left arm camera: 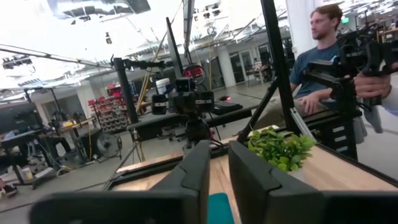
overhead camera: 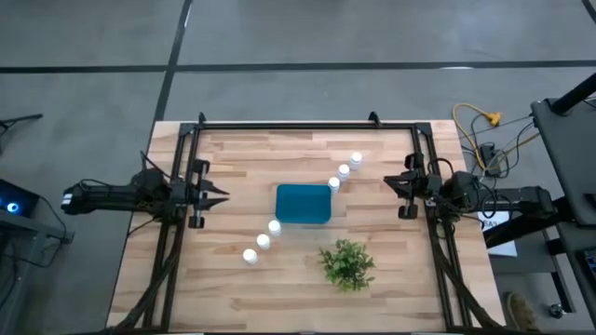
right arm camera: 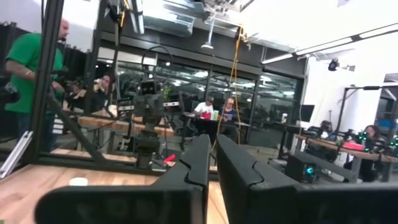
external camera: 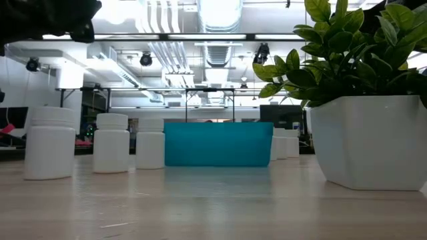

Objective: Pick and place pill bottles into a basket
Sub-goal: Put the white pill bottle in the blue bin

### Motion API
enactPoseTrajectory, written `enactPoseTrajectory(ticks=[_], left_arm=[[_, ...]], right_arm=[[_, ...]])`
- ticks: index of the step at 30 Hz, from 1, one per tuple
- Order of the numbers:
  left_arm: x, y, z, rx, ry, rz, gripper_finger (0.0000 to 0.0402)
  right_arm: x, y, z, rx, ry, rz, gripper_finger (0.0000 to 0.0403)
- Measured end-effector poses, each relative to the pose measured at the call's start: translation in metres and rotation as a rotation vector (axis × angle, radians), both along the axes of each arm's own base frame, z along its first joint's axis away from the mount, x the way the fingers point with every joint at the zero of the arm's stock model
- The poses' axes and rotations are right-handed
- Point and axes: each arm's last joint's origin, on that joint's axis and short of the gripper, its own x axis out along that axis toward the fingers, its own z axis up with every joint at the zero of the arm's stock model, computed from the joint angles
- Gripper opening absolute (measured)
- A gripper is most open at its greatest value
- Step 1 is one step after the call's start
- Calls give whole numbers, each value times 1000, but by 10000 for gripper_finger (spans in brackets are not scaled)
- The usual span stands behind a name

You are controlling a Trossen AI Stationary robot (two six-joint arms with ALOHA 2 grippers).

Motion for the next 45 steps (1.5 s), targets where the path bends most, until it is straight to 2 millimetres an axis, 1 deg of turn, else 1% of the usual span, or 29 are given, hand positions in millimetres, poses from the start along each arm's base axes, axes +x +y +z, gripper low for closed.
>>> enactPoseTrajectory(ticks=[3, 11, 14, 17, 21, 23, 26, 33, 37, 41, 45], left_arm=[[1, 0, -1, -2, 13, 0, 86], [4, 0, -3, -51, 43, -11, 197], [6, 0, -5, -52, 59, -13, 229], [8, 0, -6, -52, 75, -13, 250], [10, 0, -8, -50, 98, -12, 260], [11, 0, -7, -45, 106, -8, 261], [11, 0, 1, -44, 127, -2, 261], [5, 0, 20, -51, 243, 7, 261], [3, 0, 25, -49, 263, 9, 261], [3, 1, 24, -41, 265, 25, 261], [5, 1, 21, -40, 286, 39, 261]], right_arm=[[0, 0, 0, 4, -1, 2, 63], [0, 0, 0, 54, -10, 9, 173], [0, 0, 0, 60, -11, 12, 203], [1, 0, 0, 80, -5, 17, 221], [3, 0, -1, 105, 26, 20, 234], [5, -1, 5, 111, 63, -5, 235], [8, -3, 23, 120, 128, -82, 233], [14, -6, 78, 116, 332, -183, 236], [19, -6, 103, 102, 398, -190, 237], [27, -6, 119, 94, 434, -194, 237], [37, -8, 121, 113, 493, -240, 237]])
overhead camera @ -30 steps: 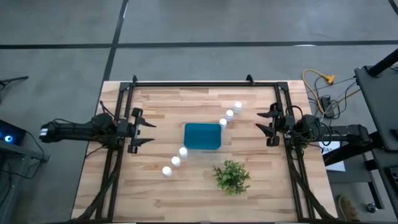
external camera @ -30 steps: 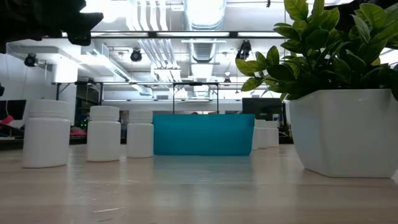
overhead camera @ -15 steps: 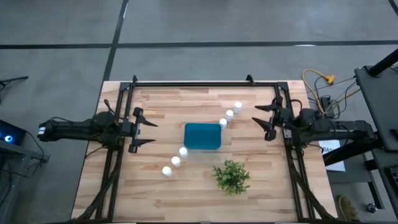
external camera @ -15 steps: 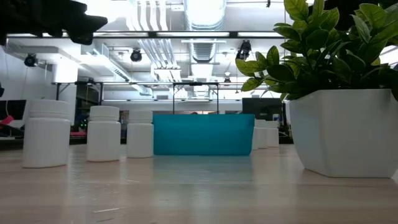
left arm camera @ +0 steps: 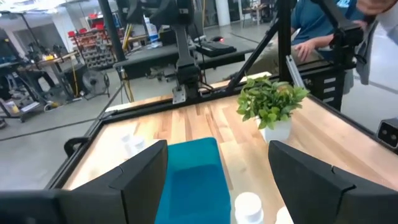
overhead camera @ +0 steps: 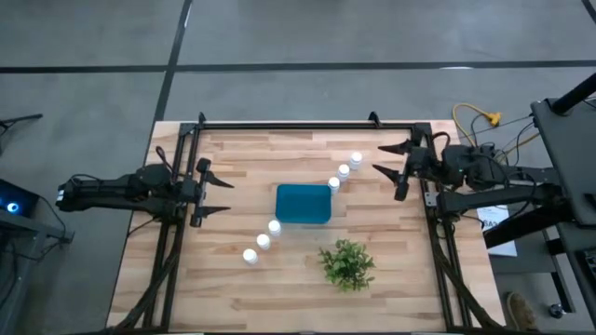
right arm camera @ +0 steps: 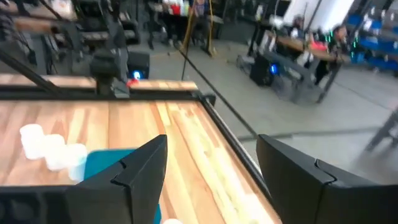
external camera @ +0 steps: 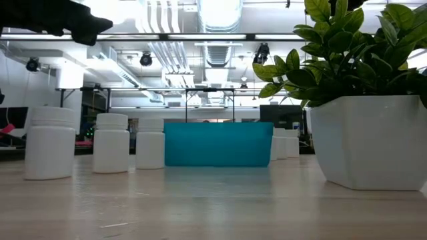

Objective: Pick and place pill bottles into a basket
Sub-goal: Put the white pill bottle in the blue bin

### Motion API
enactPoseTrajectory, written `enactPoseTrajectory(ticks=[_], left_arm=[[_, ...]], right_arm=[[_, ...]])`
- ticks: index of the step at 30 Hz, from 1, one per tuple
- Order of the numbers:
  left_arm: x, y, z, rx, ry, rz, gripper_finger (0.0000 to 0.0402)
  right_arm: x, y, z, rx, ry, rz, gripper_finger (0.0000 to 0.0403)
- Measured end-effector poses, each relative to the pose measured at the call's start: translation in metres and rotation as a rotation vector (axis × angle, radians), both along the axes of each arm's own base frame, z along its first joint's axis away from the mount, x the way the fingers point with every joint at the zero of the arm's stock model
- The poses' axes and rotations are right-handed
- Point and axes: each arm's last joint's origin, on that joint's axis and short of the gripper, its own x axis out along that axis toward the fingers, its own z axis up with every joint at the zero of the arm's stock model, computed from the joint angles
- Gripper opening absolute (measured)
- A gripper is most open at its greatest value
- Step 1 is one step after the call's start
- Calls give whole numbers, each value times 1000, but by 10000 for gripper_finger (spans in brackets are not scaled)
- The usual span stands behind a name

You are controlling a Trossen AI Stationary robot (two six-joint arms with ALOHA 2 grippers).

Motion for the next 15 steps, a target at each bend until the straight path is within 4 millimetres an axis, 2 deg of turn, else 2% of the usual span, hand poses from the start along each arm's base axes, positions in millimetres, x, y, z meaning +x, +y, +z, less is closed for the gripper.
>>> enactPoseTrajectory(ticks=[7, 15], left_arm=[[1, 1, -1, 5, 7, 28, 261], [1, 1, -1, -4, 7, 34, 261]], right_arm=[[19, -5, -3, 37, 67, -60, 244], [29, -17, 13, 87, 116, -139, 288]])
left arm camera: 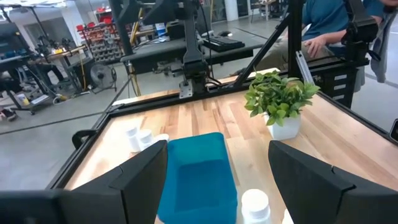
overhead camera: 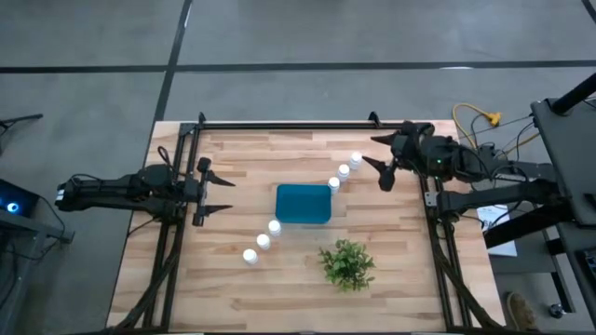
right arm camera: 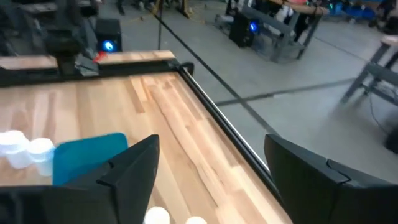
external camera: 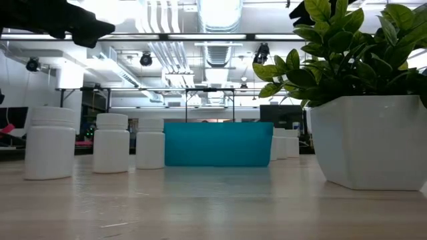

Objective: Pick and place pill bottles into a basket
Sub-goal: Put the white pill bottle in the blue bin

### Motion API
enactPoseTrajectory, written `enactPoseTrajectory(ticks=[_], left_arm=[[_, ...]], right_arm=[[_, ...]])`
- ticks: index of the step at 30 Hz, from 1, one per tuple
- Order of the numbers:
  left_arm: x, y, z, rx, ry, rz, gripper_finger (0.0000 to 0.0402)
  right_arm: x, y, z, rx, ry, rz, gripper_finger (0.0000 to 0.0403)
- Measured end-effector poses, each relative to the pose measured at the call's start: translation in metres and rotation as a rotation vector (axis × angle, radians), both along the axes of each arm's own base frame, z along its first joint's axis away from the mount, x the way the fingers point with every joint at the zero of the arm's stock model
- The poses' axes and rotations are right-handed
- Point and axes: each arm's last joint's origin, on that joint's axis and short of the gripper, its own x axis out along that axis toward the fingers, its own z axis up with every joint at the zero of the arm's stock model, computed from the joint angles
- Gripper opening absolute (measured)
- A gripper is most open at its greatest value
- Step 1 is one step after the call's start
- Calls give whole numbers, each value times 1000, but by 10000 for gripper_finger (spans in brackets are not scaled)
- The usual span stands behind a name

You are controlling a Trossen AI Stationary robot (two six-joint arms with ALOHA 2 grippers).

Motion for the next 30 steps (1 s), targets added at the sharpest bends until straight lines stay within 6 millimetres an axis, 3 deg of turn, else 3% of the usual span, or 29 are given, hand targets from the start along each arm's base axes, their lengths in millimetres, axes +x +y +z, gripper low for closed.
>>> enactPoseTrajectory(ticks=[7, 14, 23, 30], left_arm=[[0, 0, 1, 0, -7, 0, 261], [0, 0, -1, 0, -2, -1, 261], [1, 0, -7, 7, 18, 7, 261], [1, 0, -7, 8, 16, 8, 261]], right_arm=[[10, -9, 12, 27, 111, -44, 322], [26, -17, 19, 59, 305, -72, 325], [56, -33, 6, 105, 544, -112, 325], [63, -53, -7, 148, 643, -167, 325]])
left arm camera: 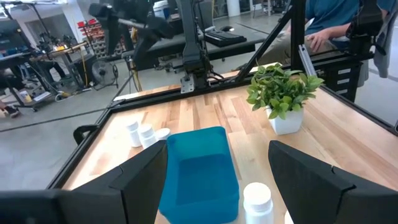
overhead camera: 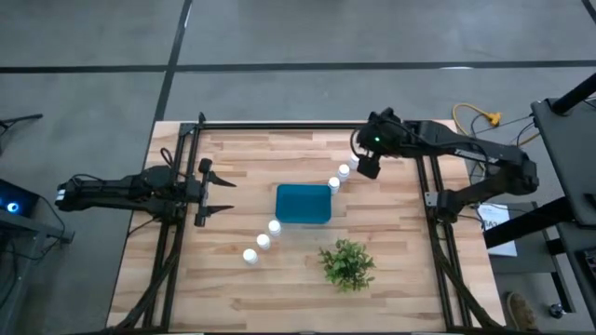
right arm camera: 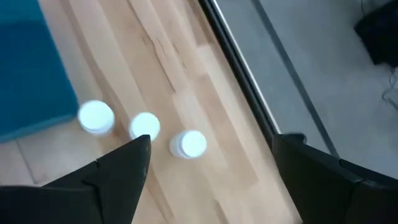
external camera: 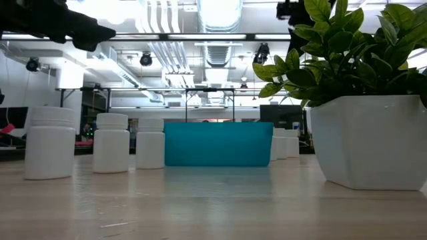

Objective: Pick and place pill bottles into a basket
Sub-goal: Put the white pill bottle in the blue bin

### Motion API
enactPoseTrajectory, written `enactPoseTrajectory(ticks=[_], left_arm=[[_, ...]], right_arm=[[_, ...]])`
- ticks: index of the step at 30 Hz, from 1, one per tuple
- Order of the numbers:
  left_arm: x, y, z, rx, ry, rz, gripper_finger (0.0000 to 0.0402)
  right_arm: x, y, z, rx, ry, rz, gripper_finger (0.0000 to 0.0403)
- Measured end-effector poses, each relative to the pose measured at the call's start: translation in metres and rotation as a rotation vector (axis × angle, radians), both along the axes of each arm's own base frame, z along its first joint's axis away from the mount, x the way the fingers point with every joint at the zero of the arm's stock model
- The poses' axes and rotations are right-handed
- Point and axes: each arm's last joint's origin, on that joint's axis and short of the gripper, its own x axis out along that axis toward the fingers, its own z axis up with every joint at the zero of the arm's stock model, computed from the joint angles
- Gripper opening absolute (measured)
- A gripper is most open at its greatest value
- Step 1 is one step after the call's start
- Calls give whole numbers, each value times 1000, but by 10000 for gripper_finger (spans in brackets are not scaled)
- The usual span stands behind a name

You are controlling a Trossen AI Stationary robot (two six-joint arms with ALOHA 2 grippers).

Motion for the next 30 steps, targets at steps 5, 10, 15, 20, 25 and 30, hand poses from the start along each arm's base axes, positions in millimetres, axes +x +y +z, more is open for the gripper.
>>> enactPoseTrajectory(ticks=[5, 10, 15, 20, 25, 30], left_arm=[[0, 0, -1, 0, 5, 0, 261], [1, 0, -5, 1, 16, 1, 261], [1, 0, -6, 1, 18, 2, 261], [1, 0, -6, -5, 17, 2, 261], [1, 0, -6, -6, 17, 2, 261], [1, 0, -6, -6, 18, 2, 261]], right_arm=[[-3, -20, -6, 114, -12, -31, 324], [-8, -43, -13, 177, -8, -88, 324], [-11, -62, -22, 229, 4, -124, 324], [-8, -78, -36, 283, 35, -140, 324], [0, -89, -54, 314, 95, -150, 324], [8, -94, -68, 370, 126, -138, 324]])
